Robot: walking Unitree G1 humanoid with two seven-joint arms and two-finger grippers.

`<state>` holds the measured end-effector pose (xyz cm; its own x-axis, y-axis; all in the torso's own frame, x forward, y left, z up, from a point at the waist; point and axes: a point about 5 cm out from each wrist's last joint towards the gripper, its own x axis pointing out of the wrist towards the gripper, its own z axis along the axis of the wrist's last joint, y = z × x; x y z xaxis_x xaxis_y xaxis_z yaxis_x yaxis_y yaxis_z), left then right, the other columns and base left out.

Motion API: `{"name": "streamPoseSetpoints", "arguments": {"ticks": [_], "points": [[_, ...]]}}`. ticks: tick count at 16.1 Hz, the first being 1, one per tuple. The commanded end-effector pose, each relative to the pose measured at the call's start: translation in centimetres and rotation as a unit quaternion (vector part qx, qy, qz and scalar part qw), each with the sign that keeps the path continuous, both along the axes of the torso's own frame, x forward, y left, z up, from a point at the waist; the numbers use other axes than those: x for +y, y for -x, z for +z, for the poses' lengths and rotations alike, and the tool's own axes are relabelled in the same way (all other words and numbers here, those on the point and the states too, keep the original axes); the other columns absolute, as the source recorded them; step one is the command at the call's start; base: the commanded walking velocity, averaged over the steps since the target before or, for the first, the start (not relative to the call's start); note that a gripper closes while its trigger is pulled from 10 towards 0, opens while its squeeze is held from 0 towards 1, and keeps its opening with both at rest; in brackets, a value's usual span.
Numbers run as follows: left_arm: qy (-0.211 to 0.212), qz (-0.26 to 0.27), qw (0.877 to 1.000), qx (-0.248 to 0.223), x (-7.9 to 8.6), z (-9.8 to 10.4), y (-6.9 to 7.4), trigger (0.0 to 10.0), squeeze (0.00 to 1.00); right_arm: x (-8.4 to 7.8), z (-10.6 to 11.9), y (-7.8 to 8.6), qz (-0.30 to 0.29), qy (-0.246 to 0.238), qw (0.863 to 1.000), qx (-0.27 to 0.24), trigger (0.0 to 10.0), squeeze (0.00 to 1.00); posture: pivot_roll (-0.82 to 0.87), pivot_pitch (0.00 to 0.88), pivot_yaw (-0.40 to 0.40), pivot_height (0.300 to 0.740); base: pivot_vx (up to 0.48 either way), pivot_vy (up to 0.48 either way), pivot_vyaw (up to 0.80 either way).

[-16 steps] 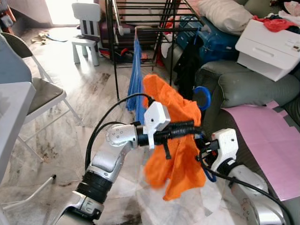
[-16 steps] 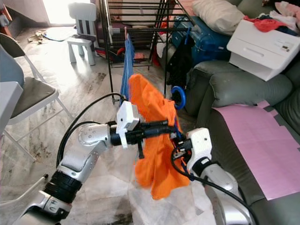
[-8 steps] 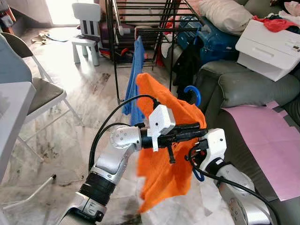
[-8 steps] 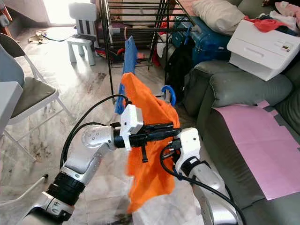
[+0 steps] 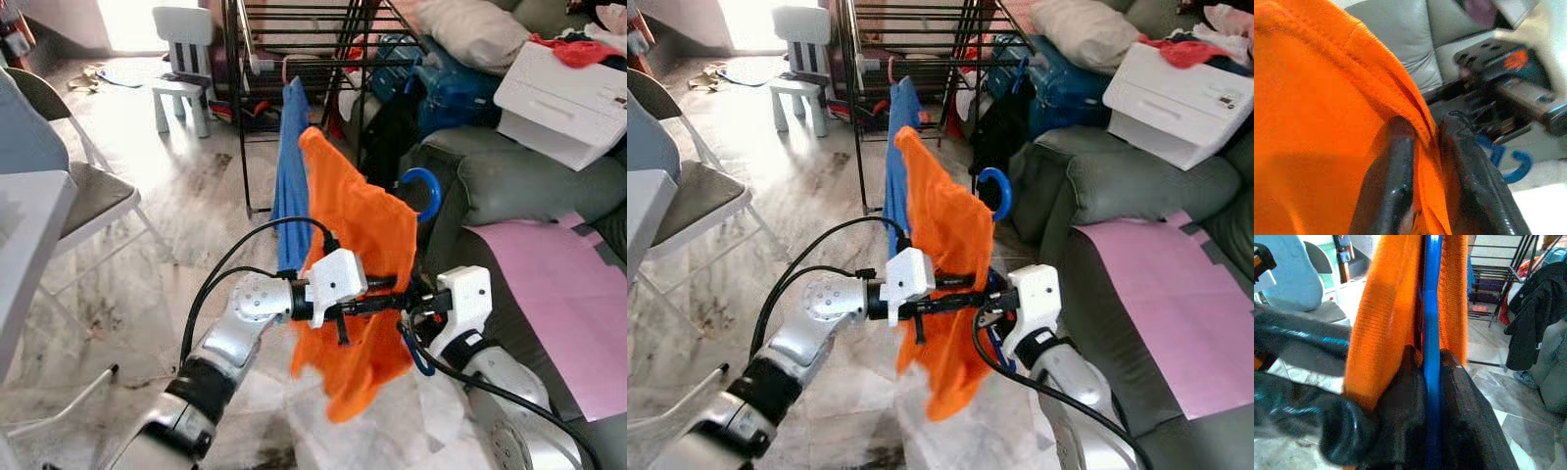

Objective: Hang hanger

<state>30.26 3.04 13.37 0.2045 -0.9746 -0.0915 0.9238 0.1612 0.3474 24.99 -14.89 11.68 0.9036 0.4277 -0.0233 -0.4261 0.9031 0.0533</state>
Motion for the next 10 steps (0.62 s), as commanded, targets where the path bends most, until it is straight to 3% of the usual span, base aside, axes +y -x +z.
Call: {"name": "streamPoseSetpoints", "arguments": {"ticks": [1,4,10], "points": [[-0.014,0.029,0.999,0.000,0.7,-0.5,-0.6,10.0,1.00,-0.2,1.7,0.3,0.008,-0.009,0.999,-0.040,10.0,0.00,-0.02,0.000,-0.081,0.740,0.000,0.000,0.00],[-0.017,0.015,1.000,0.003,1.3,-0.8,-0.4,10.0,1.00,-0.5,1.9,0.5,0.013,-0.007,0.999,-0.047,10.0,0.00,-0.02,0.000,-0.084,0.740,0.000,0.000,0.00],[-0.071,-0.033,0.997,-0.002,4.2,-0.4,-0.4,10.0,1.00,-2.0,1.2,1.4,0.029,0.012,0.999,-0.034,10.0,0.00,0.00,0.000,-0.088,0.740,0.000,0.000,0.00]]}}
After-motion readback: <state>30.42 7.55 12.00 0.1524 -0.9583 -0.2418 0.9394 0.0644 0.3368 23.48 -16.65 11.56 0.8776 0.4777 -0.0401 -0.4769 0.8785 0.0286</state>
